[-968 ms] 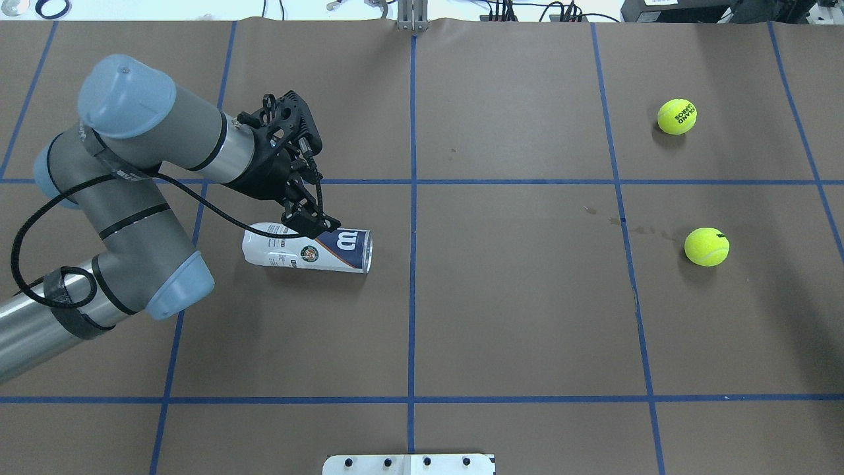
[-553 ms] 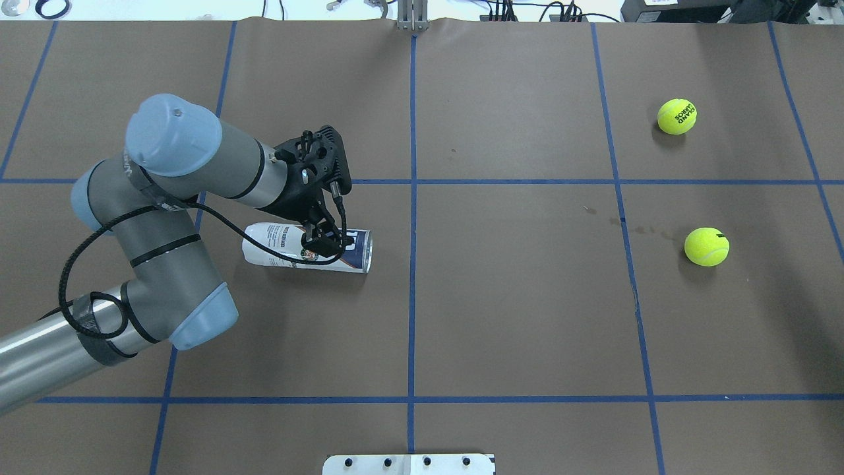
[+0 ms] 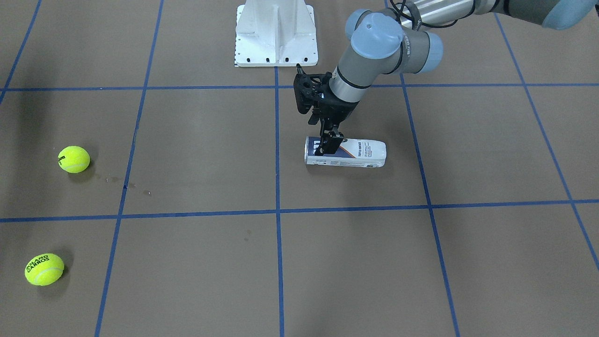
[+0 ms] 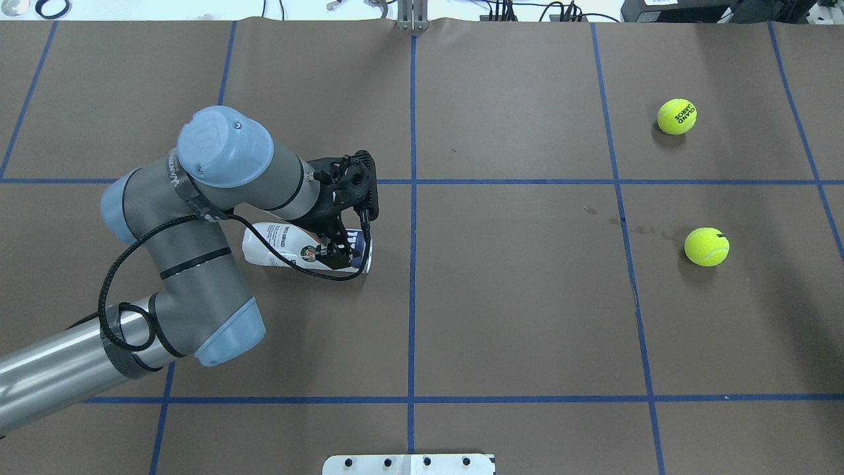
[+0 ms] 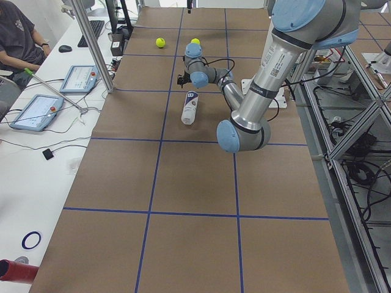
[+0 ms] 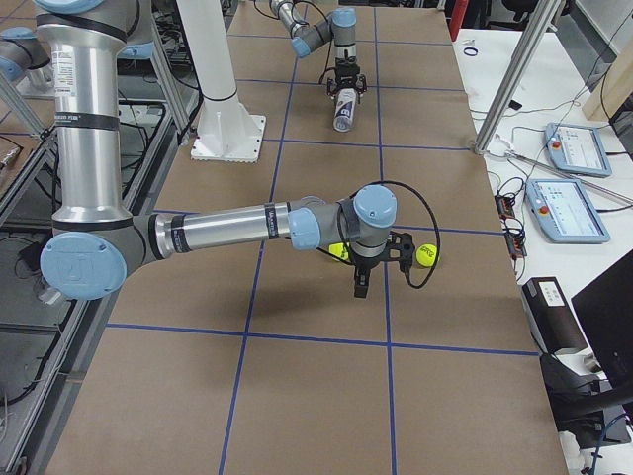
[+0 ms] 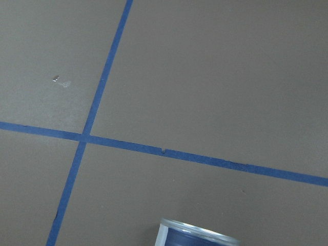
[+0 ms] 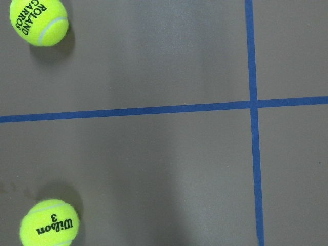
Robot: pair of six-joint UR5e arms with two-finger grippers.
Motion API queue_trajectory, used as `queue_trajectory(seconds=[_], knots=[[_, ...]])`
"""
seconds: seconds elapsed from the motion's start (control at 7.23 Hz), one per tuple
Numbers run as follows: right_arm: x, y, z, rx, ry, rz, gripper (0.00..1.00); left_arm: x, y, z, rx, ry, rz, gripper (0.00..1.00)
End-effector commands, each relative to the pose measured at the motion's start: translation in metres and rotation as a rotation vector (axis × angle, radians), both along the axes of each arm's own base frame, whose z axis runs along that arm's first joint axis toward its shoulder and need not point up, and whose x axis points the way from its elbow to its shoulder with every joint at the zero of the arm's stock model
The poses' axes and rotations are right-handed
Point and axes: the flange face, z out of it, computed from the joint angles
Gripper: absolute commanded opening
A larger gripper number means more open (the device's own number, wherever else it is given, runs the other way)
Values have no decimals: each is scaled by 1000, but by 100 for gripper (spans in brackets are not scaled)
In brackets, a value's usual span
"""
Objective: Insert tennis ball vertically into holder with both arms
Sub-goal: 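Close the left gripper on the can's open end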
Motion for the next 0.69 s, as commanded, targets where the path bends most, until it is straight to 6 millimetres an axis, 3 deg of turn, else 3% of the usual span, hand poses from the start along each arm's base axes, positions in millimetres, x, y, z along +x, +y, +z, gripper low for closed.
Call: queue_trajectory(seconds=[0.0, 0.41, 0.55], knots=[[0, 0, 0, 1, 0, -2, 99, 20, 13, -5, 36, -80, 34, 99], [0, 1, 2, -4, 1, 0, 99, 49, 36, -18, 104, -175, 47, 99], [0, 1, 2, -4, 1, 0, 99, 50, 36, -14, 110, -184, 44, 99]])
